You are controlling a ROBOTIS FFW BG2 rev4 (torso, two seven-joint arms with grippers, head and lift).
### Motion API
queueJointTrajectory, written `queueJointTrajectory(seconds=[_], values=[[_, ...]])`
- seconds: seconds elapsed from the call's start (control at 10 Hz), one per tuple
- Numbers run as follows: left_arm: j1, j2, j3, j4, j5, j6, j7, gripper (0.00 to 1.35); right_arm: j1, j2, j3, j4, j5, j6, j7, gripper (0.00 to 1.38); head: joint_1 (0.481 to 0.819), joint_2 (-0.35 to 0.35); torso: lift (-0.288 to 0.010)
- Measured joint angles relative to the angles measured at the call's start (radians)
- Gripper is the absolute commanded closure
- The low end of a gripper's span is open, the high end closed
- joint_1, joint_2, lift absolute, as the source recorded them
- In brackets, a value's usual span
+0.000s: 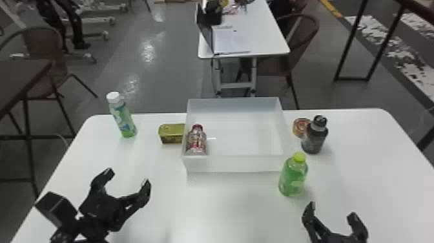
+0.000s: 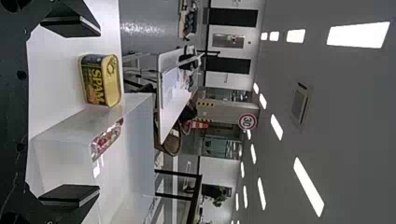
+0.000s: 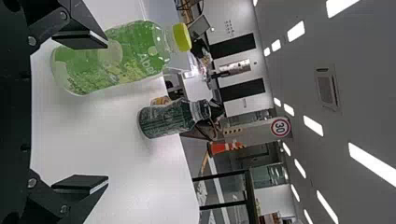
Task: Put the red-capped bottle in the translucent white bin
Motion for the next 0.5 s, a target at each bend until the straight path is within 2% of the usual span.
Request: queueJointTrajectory(seconds=[0.2, 0.5], values=[[0.076, 0.000, 0.007, 0.031, 0.020, -0.064, 0.014, 0.12, 0.020, 0.000, -0.008, -0.014, 0.008, -0.001, -0.002, 0.25, 0.695, 0.124, -0.077], [0.087, 0.000, -0.006, 0.089, 0.036, -0.115, 0.014, 0.12, 0.041, -0.003, -0.013, -0.025, 0.020, -0.006, -0.005, 0.25, 0.695, 0.121, -0.077]])
